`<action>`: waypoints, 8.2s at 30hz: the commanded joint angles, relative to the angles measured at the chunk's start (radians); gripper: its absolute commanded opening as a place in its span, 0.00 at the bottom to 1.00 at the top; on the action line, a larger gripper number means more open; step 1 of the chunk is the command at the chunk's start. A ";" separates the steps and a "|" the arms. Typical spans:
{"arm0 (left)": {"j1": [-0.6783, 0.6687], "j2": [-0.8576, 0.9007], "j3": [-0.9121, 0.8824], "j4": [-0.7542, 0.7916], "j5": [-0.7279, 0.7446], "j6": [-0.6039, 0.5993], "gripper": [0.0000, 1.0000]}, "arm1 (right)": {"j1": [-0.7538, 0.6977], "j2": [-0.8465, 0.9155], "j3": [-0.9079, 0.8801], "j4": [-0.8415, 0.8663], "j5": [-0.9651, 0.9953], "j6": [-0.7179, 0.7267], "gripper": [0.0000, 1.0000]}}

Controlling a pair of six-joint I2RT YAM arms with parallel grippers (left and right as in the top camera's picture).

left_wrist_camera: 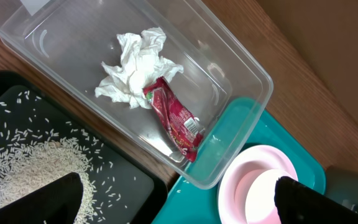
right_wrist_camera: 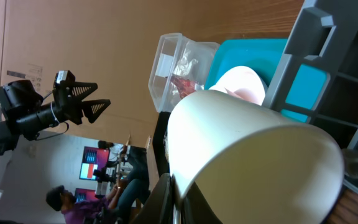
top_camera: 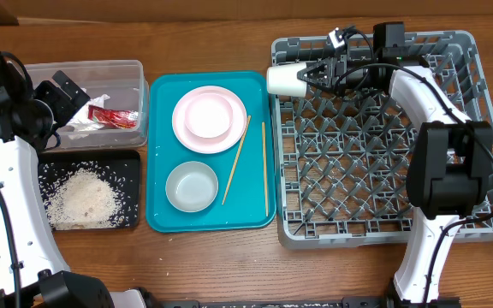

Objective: Sort waste into correct bins and load items into the dishwasher
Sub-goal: 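Carry the cup with the right gripper and set it in the dish rack, then release the cup and move the right gripper back toward the teal tray, then lower the right gripper to the light-blue bowl rim and grasp it, then lift the bowl with the right gripper and set it in the rack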

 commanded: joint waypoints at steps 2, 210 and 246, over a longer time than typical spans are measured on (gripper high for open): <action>0.004 0.003 0.027 0.002 0.008 -0.014 1.00 | -0.020 0.015 -0.012 -0.030 0.143 -0.018 0.05; 0.003 0.003 0.027 0.002 0.008 -0.014 1.00 | 1.091 -0.132 -0.077 -0.310 1.354 -0.025 0.35; 0.003 0.003 0.027 0.002 0.008 -0.014 1.00 | 1.048 -0.325 0.278 -0.488 1.272 0.081 0.04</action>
